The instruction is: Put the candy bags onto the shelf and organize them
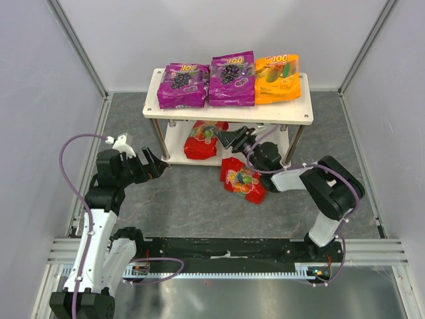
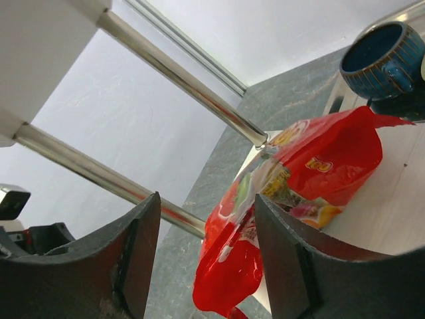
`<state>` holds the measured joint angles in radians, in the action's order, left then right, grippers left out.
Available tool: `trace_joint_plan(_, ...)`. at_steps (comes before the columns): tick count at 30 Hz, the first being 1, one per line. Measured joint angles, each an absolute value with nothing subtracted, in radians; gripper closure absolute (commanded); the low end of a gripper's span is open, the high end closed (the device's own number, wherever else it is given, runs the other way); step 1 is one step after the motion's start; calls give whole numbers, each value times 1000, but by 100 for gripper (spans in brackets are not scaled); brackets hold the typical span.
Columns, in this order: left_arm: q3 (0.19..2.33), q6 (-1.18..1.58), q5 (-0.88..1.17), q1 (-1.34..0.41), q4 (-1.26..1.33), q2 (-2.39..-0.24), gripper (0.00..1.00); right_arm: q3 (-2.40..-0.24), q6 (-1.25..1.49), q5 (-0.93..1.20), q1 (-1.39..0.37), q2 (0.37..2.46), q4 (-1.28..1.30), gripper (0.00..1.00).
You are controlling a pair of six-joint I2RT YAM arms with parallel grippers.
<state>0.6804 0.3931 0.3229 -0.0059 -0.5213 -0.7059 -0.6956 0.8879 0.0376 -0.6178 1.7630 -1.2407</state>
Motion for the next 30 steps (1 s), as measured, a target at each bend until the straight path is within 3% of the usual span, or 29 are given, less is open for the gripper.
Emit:
trace_joint_plan(16, 680, 393, 323, -6, -521, -706, 1, -556, 781, 59, -617, 1502, -1114, 34)
trace_joint_plan(30, 680, 393, 327, -6, -521, -706, 1, -494, 453, 73, -643, 1068, -506, 29)
